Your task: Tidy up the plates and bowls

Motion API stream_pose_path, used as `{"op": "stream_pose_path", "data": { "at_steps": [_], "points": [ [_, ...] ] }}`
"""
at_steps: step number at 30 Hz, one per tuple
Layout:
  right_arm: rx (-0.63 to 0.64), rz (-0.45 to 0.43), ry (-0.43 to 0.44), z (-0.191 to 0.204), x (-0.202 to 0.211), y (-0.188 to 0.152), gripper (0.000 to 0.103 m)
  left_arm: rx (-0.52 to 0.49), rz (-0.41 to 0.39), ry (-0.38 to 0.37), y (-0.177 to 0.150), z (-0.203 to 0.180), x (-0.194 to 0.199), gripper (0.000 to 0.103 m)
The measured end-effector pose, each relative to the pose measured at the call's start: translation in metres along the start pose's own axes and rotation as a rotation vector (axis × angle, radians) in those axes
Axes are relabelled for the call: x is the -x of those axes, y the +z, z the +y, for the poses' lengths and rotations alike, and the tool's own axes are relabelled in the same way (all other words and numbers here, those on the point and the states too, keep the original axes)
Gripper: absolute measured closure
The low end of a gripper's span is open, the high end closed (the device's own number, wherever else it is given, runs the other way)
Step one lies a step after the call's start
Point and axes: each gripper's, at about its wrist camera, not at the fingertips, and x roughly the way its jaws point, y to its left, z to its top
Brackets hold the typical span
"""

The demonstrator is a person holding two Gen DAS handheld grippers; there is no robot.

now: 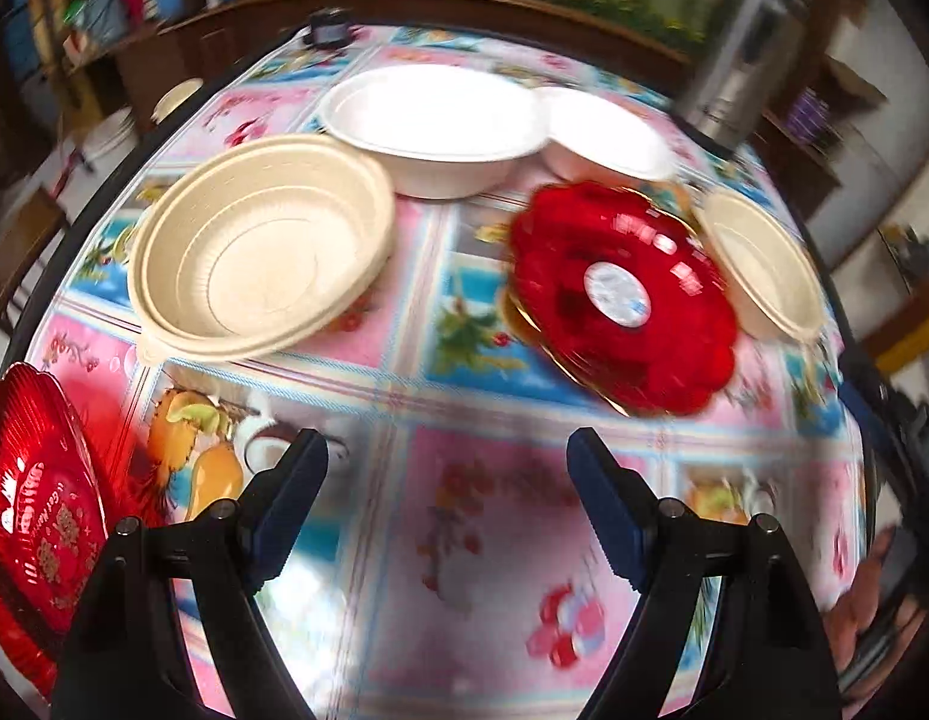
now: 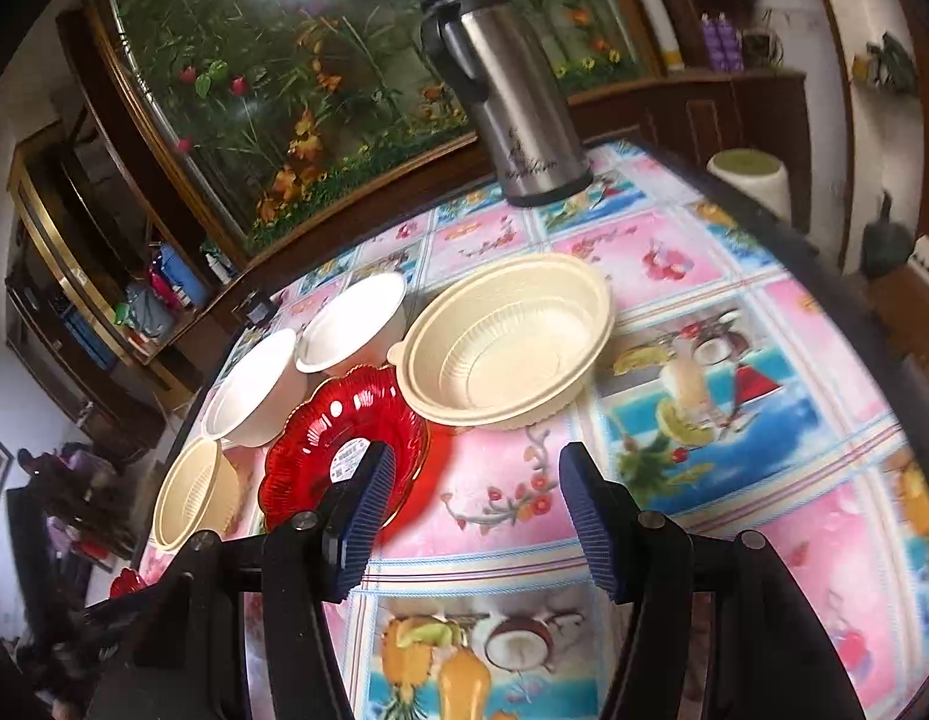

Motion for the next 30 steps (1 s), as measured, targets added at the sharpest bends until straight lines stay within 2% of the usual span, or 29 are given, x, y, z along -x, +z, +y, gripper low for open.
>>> {"op": "stream_pose_path", "data": {
  "at_steps": [3,7,14,17,25,28,29,30],
  "points": [
    [-0.007,0.046,0.045,0.006,-0.021,0.000,0.043,0.064,0.021,-0.018,0.011,0.003,-0.010,0.021],
    [-0.023,0.138,0.076,0.015,-0.048,-0.005,0.043,0.073,0.030,-0.027,0.020,-0.011,-0.021,0.021],
    [-0.058,0.204,0.056,0.017,-0.076,-0.007,0.043,0.107,0.108,-0.026,0.030,-0.032,-0.059,0.021],
    [-0.104,0.253,0.072,0.013,-0.090,-0.008,0.044,0.092,0.092,0.009,0.035,-0.041,-0.067,0.021],
    [-0.099,0.219,0.088,0.025,-0.103,-0.006,0.044,-0.015,0.066,0.022,0.042,-0.063,-0.077,0.021],
    [-0.097,0.220,0.074,0.025,-0.104,-0.005,0.052,-0.077,0.030,0.039,0.042,-0.069,-0.080,0.022],
    [-0.095,0.224,0.066,0.026,-0.105,-0.005,0.060,-0.105,0.010,0.035,0.040,-0.072,-0.079,0.027],
    [-0.094,0.242,0.053,0.027,-0.108,-0.006,0.077,-0.121,-0.005,0.024,0.038,-0.073,-0.078,0.031]
  ]
}}
